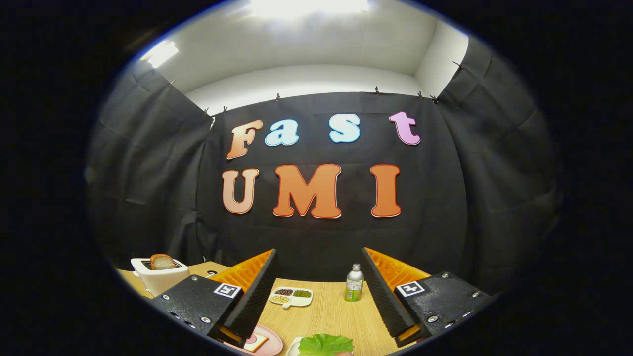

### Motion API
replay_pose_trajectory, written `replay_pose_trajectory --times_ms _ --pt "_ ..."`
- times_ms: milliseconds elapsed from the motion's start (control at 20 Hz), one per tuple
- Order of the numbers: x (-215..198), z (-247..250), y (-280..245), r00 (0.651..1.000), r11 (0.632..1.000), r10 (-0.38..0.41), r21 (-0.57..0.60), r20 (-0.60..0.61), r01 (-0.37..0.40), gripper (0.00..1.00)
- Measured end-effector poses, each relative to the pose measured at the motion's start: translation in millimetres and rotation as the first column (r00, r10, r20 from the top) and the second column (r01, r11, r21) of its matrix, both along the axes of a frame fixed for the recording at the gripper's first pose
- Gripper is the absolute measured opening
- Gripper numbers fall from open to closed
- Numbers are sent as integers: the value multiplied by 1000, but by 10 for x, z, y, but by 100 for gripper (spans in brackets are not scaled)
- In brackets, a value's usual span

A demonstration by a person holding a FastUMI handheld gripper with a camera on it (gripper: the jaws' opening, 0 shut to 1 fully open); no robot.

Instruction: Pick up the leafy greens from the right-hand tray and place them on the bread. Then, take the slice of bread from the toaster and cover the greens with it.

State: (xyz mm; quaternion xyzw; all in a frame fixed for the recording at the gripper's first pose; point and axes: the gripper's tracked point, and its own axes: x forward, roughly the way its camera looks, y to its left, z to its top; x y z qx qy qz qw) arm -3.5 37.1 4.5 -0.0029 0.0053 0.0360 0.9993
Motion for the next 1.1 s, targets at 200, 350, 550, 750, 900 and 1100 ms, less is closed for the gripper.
replay_pose_trajectory --times_ms 200,350,550,750,900,1100 --pt "-32 18 101 1000 1000 26 7 -8 -26 98" --pt "-32 -5 143 999 999 43 27 -22 -42 98" --pt "-7 -128 149 996 998 56 44 -72 -53 98" --pt "24 -343 163 984 994 78 88 -157 -65 98" --pt "41 -530 171 967 990 99 122 -237 -71 98" --pt "51 -846 189 927 986 118 152 -357 -66 98"
